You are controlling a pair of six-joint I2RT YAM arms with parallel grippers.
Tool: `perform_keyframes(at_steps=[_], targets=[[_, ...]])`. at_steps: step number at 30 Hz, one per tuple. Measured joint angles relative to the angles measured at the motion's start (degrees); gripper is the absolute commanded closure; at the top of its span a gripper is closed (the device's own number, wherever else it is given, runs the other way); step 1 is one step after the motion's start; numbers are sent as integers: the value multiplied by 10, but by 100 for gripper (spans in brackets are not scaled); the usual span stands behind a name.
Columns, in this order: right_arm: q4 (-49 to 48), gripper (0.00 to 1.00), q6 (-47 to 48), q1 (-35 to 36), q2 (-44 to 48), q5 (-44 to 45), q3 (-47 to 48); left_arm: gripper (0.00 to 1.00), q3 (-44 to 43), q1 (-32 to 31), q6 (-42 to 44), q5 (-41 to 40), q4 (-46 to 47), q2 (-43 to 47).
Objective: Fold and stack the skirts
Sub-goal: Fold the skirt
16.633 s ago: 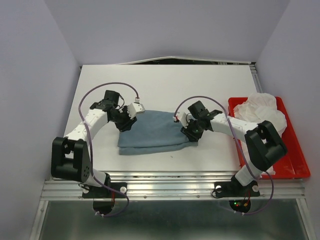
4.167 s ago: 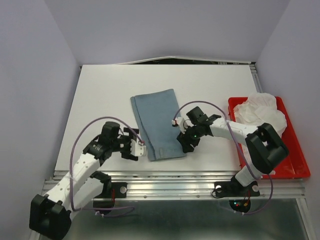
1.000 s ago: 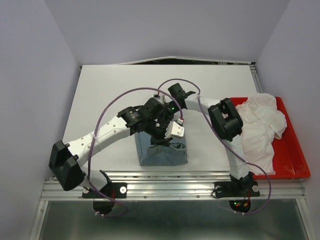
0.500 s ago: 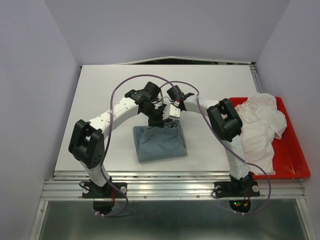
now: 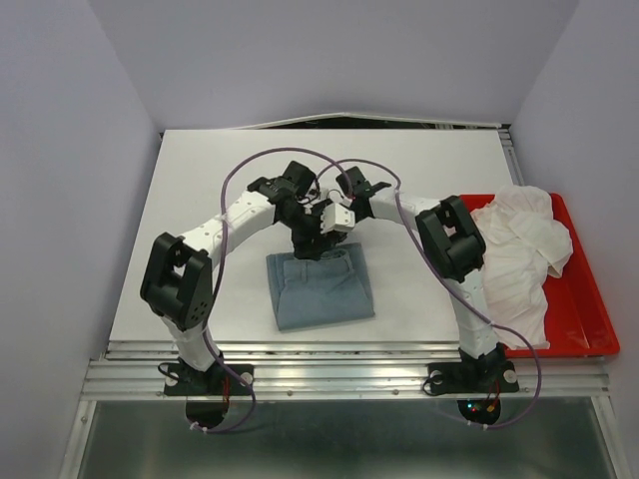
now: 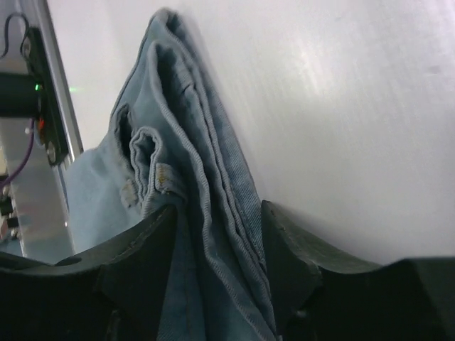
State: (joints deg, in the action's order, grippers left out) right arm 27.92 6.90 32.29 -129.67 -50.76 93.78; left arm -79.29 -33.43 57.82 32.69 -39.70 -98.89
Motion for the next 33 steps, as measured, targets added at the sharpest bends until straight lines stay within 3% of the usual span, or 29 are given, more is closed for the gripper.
perform_keyframes(at_steps=[2,8,11,13,14,15,20,22,27,33], targets=[[4,25,-15,-4,0,19,14,19,0,10,-24,-3,4,2],[19,22,-33,-17,0,91,85,26,17,35,-97,-40,88,71],[27,31,-47,-31,0,120,128,33,64,45,-143,-48,129,159],[27,48,-50,-45,11,139,144,40,97,43,-177,-46,159,202],[31,48,-50,-48,17,142,143,43,104,43,-191,-45,165,208],[37,56,-49,-54,28,146,140,50,114,43,-205,-45,174,214],[53,65,-66,-67,159,131,15,51,197,52,-320,6,245,200],[38,63,-85,-64,227,105,-65,41,235,59,-377,36,275,196],[-5,41,-145,-44,313,13,-224,39,299,87,-500,100,355,164],[-72,34,-192,-18,265,-37,-301,34,303,134,-578,139,417,43]])
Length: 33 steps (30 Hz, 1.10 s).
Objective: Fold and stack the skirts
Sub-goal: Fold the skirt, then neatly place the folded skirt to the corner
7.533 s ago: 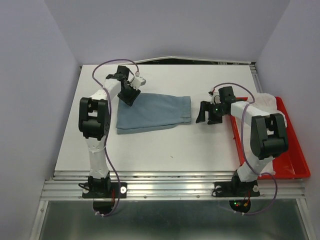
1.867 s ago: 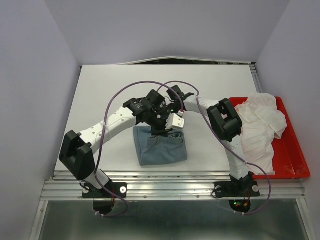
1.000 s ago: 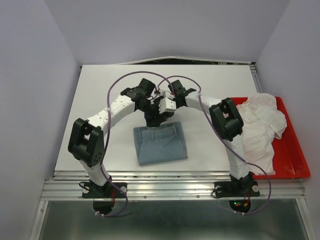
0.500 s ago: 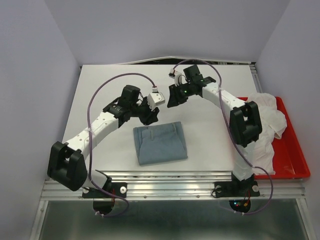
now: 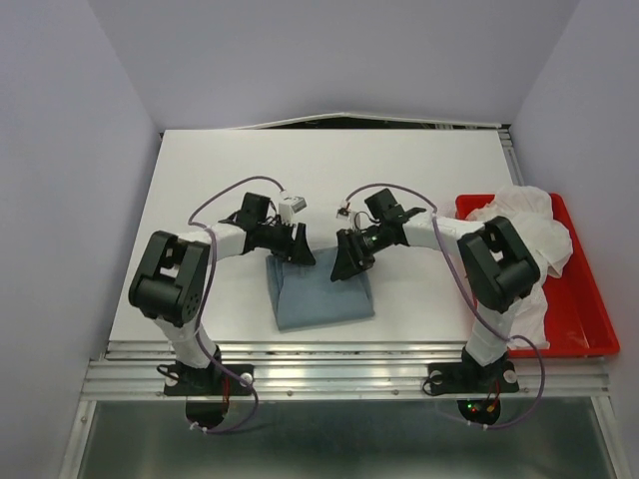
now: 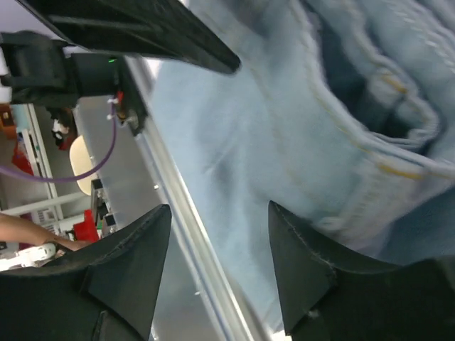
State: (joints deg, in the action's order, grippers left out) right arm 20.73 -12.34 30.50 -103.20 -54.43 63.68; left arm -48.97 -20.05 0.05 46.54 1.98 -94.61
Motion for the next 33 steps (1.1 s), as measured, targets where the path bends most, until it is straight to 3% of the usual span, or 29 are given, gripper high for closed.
perform_keyframes(at_steps=[5,9,11,13,14,18,25,30,33], targets=[[-46,25,-30,-5,-95,1,3,31,-52,38,-32,37,3,-87],[-73,21,-40,-7,-97,31,28,27,-120,49,-23,25,-10,-126],[-75,19,-35,-8,-97,66,56,22,-157,57,-8,-1,-18,-134],[-60,17,-20,-8,-97,112,90,1,-183,66,10,-27,-26,-125],[-51,16,-13,-9,-97,133,103,1,-188,68,14,-39,-28,-120],[-17,0,6,-12,-68,221,142,1,-190,76,42,-104,-55,-20],[14,0,11,-9,76,341,116,1,-188,-3,12,-328,-70,205],[22,0,15,1,118,431,102,1,-156,-31,-55,-382,-96,256],[44,0,14,-5,116,489,100,1,-117,-87,-92,-407,-107,248]])
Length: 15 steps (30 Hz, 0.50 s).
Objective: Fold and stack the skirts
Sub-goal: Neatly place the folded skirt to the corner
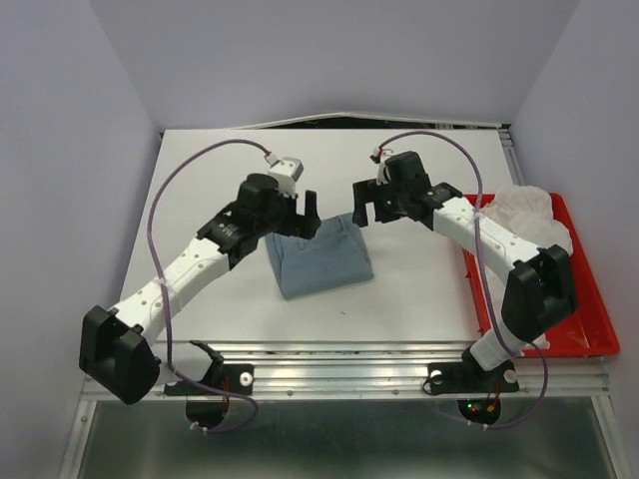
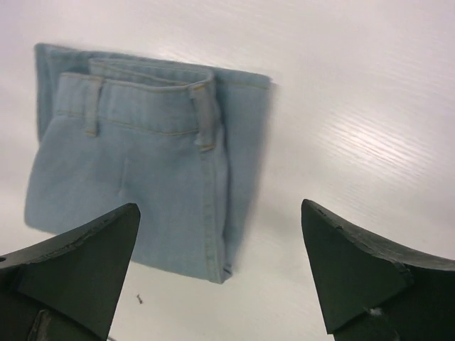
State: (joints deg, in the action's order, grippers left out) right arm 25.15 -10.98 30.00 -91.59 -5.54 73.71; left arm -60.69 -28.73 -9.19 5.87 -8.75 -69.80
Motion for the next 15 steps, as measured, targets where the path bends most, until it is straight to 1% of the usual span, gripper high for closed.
perform_keyframes(at_steps=[3,5,9,13,15], targets=[[20,0,-7,-42,0,35,0,1,27,-63,-45,-5,-27,-38],[31,0,-12,-83,0,50,0,1,40,-81,-76,-5,-29,-77],[45,0,-20,-141,1,69,0,1,44,-100,-126,-15,-31,-157],[52,0,-22,-150,11,77,0,1,22,-136,-156,-59,-40,-263],[53,0,-22,-151,15,77,0,2,-11,-151,-160,-97,-64,-308]])
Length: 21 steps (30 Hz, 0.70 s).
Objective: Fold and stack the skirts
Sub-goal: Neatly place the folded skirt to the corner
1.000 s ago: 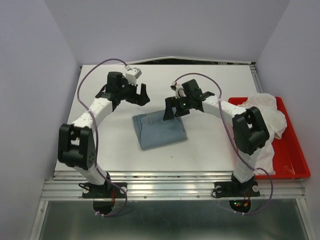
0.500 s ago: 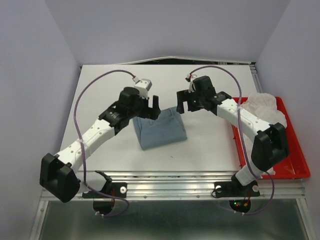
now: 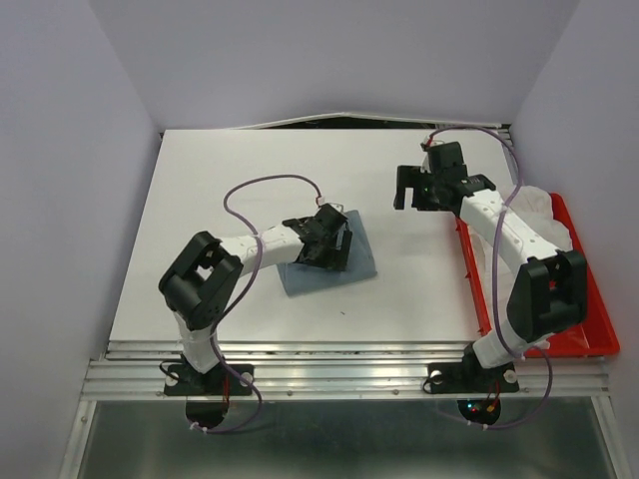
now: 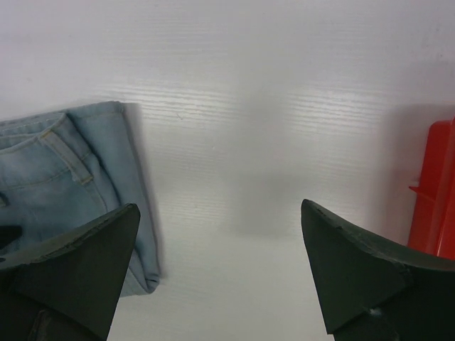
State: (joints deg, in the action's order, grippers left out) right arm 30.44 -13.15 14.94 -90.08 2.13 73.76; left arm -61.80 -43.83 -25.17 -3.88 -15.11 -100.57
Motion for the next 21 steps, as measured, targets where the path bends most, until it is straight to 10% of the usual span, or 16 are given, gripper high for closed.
perform_keyframes(at_steps=[21], targets=[[30,0,63,-45,-22,-64,1,2,-131,238,313,7,-66,-91]])
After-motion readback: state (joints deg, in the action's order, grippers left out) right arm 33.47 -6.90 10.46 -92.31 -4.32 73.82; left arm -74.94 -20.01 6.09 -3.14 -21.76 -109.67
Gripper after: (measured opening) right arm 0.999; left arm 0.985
